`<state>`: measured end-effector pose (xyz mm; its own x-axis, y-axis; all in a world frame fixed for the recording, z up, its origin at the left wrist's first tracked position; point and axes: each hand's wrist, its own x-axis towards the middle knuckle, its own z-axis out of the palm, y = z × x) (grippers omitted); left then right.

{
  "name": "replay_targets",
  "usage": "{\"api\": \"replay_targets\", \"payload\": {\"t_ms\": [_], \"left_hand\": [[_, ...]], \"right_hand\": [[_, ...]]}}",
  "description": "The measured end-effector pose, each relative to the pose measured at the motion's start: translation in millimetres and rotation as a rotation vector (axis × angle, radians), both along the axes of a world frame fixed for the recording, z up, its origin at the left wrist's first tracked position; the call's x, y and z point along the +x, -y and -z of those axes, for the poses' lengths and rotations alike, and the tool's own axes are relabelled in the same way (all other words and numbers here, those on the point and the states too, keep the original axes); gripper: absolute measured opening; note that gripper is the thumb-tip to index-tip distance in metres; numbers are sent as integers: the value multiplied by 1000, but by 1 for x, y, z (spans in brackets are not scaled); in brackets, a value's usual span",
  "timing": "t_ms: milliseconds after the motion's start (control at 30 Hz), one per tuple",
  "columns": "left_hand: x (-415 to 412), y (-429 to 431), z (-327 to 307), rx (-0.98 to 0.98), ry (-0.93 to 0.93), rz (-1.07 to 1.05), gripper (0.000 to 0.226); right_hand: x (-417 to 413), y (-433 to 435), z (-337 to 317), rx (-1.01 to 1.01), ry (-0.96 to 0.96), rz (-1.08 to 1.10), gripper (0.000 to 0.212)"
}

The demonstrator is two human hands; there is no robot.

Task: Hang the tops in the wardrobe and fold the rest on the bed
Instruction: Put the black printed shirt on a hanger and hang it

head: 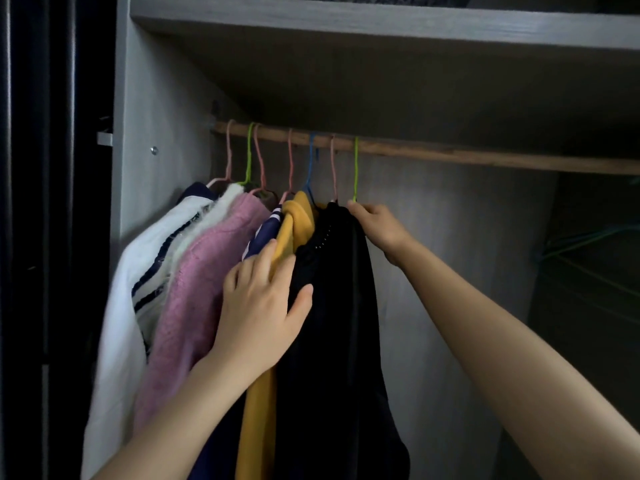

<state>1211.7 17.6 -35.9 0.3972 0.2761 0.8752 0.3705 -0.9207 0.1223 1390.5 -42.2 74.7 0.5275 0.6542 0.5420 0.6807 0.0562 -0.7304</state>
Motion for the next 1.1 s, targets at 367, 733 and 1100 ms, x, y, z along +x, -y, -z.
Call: {"api": "replay_targets", "payload": {"t_ms": [367, 733, 1100], "left_hand": [[56, 82, 8, 426, 160, 221, 30], [166, 146, 39, 187, 25, 472, 36], [192, 173, 48, 148, 5, 590, 36]], "right_hand": [[54, 98, 28, -205, 323, 450, 44], [104, 310, 29, -655, 646, 1448, 38], [108, 351, 33, -733, 561, 1404, 20]]}}
